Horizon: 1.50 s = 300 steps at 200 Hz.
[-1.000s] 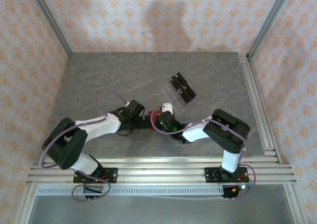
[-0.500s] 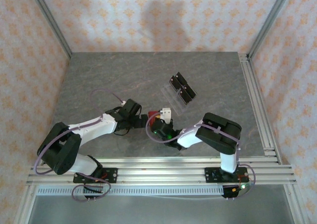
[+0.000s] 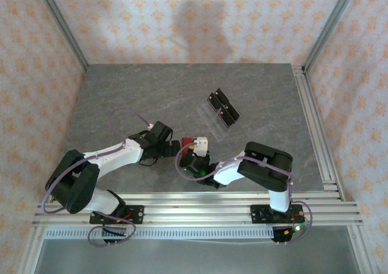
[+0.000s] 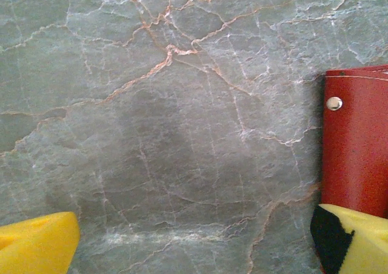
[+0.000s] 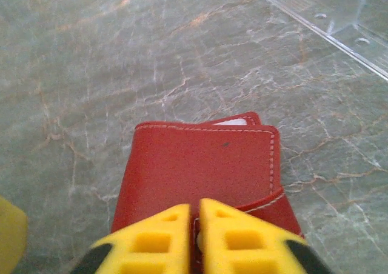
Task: Put the credit cards into the card holder
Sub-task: Close the button on the card holder, then reset both arms
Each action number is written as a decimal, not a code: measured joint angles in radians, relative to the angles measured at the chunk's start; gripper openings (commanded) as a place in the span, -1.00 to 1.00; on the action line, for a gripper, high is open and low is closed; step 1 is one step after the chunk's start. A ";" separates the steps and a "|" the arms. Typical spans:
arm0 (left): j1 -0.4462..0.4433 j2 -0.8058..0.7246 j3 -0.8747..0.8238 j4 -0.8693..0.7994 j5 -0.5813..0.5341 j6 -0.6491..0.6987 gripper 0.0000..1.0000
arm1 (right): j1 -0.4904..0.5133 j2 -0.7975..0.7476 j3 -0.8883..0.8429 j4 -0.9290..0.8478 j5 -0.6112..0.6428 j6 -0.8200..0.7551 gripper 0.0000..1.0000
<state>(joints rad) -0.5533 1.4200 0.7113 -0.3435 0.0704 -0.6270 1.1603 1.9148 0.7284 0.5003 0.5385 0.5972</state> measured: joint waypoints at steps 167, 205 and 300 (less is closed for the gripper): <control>0.247 -0.150 0.212 -0.138 -0.057 0.097 0.99 | -0.172 -0.385 0.381 -0.904 -0.312 -0.275 0.92; 0.286 -0.241 0.241 -0.152 -0.208 0.198 0.99 | -0.354 -0.586 0.388 -0.964 -0.321 -0.313 1.00; 0.334 -0.275 -0.192 0.470 -0.570 0.534 0.99 | -0.986 -0.741 0.245 -0.879 -0.282 -0.367 0.99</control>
<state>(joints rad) -0.2192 1.1454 0.5194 0.1265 -0.4992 -0.0933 0.1741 1.1740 0.9737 -0.3782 0.2562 0.2302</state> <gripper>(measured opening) 0.997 0.997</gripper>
